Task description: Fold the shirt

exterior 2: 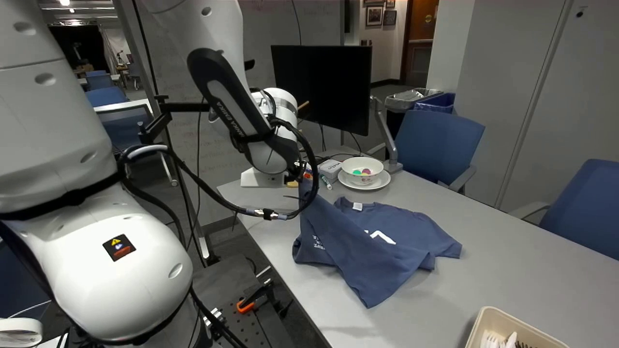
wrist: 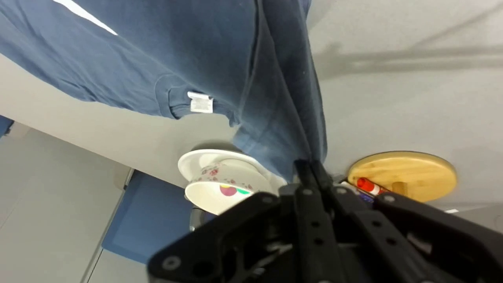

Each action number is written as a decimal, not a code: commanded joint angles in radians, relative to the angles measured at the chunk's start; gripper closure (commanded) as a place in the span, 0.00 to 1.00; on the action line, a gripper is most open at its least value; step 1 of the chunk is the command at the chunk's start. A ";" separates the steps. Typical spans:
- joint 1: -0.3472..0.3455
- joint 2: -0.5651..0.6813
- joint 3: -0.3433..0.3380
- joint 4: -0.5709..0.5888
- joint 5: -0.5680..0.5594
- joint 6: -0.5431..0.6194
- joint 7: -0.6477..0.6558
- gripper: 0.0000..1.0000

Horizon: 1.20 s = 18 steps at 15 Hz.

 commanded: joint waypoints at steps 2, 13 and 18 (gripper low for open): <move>0.004 0.144 0.001 0.141 -0.158 -0.061 0.172 1.00; -0.051 0.255 -0.135 0.071 -0.115 0.048 -0.052 0.12; -0.125 0.176 -0.246 -0.069 0.028 0.052 -0.400 0.00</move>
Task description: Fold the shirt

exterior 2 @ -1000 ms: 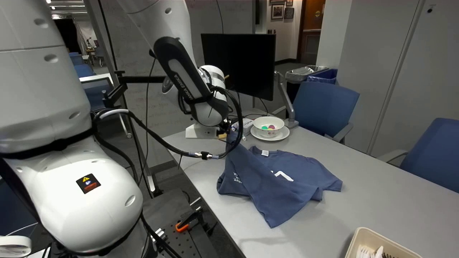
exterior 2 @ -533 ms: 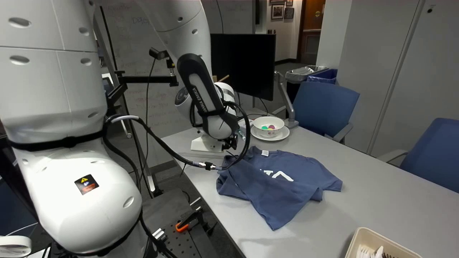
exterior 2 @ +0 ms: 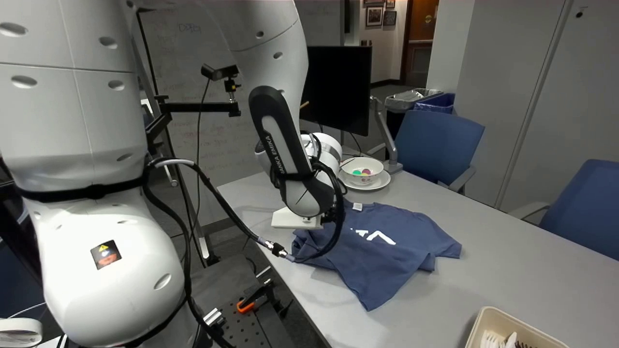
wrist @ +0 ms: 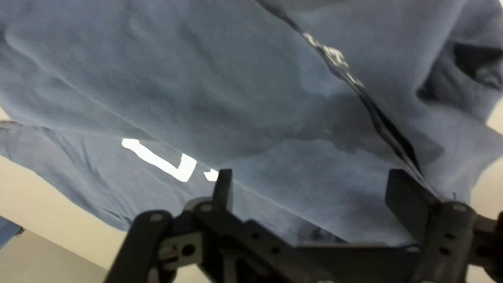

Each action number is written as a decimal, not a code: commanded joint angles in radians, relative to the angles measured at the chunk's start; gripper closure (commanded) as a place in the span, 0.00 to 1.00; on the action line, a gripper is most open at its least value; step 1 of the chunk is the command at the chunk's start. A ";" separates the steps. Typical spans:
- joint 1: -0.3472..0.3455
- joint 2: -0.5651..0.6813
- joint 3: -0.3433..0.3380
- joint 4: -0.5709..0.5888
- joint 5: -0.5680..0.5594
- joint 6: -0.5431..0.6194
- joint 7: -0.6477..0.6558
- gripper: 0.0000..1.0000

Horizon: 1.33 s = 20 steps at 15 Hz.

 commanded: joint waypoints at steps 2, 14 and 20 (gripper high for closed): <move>-0.016 -0.119 -0.166 -0.162 0.136 0.022 -0.335 0.00; -0.158 -0.172 -0.254 -0.215 0.218 0.078 -0.714 0.00; -0.152 -0.191 -0.245 -0.180 0.179 0.024 -0.606 0.00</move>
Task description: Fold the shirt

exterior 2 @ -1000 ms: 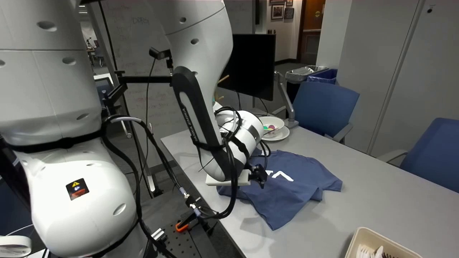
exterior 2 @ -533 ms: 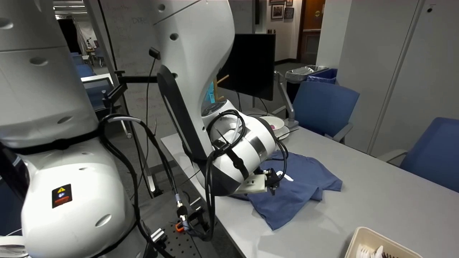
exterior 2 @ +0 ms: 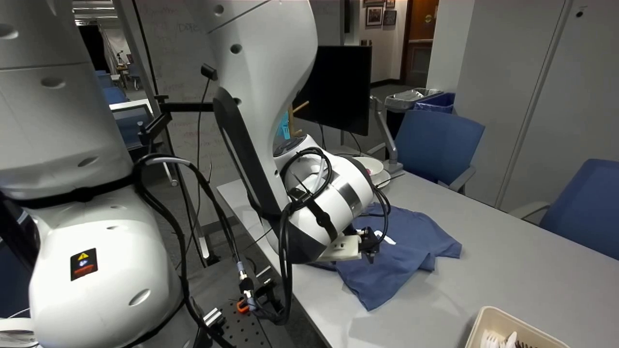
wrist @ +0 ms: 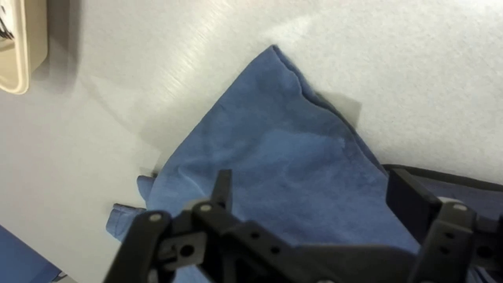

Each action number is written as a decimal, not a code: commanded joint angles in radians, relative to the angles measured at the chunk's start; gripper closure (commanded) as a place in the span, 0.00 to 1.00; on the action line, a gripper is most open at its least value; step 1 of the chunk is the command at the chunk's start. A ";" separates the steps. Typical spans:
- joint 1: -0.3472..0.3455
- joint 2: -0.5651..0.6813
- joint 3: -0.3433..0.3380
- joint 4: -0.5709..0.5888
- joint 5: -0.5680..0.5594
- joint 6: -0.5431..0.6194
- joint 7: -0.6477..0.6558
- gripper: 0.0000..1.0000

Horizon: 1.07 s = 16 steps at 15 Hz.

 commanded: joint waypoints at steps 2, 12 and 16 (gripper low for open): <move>0.014 0.003 0.019 0.060 -0.038 -0.046 0.128 0.00; -0.008 0.151 0.041 0.116 -0.180 -0.119 0.317 0.00; -0.021 0.244 0.042 0.167 -0.168 -0.069 0.338 0.00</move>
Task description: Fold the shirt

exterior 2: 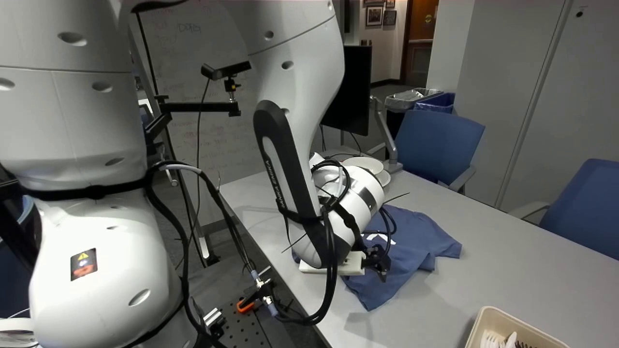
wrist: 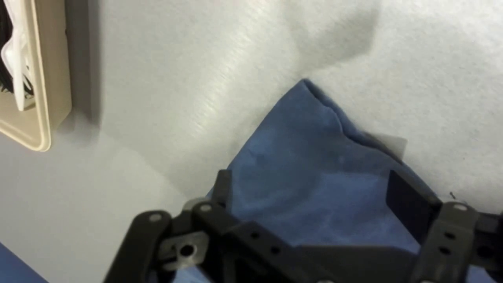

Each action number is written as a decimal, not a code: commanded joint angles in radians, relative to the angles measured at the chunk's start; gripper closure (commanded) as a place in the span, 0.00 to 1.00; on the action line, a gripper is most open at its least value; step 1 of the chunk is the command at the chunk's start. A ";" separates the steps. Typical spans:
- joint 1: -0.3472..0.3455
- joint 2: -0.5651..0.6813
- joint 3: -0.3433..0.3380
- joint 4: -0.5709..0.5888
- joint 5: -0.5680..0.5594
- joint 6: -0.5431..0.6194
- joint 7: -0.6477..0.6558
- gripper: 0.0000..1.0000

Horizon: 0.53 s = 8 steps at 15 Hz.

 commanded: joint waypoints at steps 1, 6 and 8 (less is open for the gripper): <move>-0.022 0.108 0.002 0.075 -0.004 0.062 0.025 0.00; -0.048 0.235 -0.017 0.129 0.052 0.138 -0.008 0.03; -0.057 0.272 -0.026 0.147 0.077 0.168 -0.012 0.11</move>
